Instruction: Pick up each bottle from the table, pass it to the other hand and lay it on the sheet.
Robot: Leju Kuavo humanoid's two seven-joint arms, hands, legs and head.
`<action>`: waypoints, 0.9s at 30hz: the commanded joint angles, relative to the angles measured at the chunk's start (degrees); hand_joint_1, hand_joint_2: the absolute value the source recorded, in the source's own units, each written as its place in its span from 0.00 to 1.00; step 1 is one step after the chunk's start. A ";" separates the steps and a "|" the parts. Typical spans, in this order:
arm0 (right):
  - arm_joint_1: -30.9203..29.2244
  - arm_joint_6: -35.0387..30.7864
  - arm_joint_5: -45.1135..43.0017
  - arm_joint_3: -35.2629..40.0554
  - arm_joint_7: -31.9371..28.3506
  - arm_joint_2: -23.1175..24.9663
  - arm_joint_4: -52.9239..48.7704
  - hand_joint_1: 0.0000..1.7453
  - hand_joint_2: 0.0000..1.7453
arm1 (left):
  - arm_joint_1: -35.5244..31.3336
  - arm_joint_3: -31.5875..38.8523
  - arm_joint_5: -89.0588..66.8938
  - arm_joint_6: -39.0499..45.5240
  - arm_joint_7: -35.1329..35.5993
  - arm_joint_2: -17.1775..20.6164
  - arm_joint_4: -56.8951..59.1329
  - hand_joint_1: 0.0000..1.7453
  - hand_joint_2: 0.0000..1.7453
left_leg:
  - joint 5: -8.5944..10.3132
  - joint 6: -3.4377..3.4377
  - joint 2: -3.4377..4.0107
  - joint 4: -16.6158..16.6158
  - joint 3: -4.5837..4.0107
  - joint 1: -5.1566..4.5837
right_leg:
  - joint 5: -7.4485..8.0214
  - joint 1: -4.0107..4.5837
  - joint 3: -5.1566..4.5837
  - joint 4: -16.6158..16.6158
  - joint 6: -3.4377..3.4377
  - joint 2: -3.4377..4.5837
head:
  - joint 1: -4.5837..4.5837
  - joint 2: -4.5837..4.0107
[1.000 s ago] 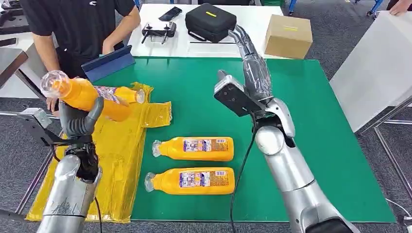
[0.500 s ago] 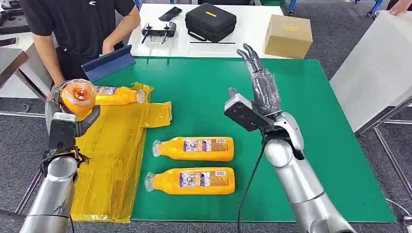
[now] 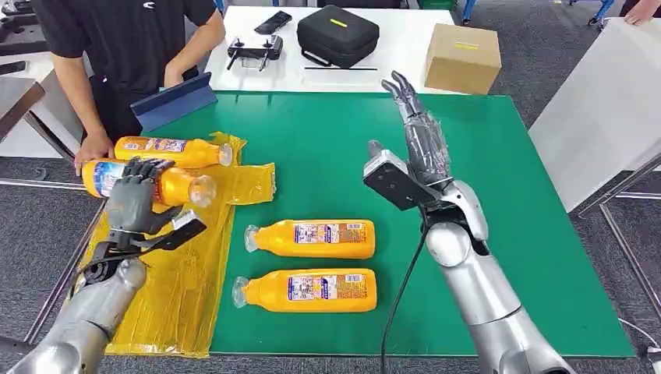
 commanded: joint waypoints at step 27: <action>-4.29 -0.57 -2.17 5.90 -1.19 -1.17 8.26 0.00 0.00 | -7.90 -1.88 -0.94 -0.21 3.51 3.71 21.92 0.00 1.00 | -0.07 -0.18 0.07 0.04 0.10 0.09 | -0.06 0.05 0.12 0.05 -0.11 0.04 | 0.02 0.00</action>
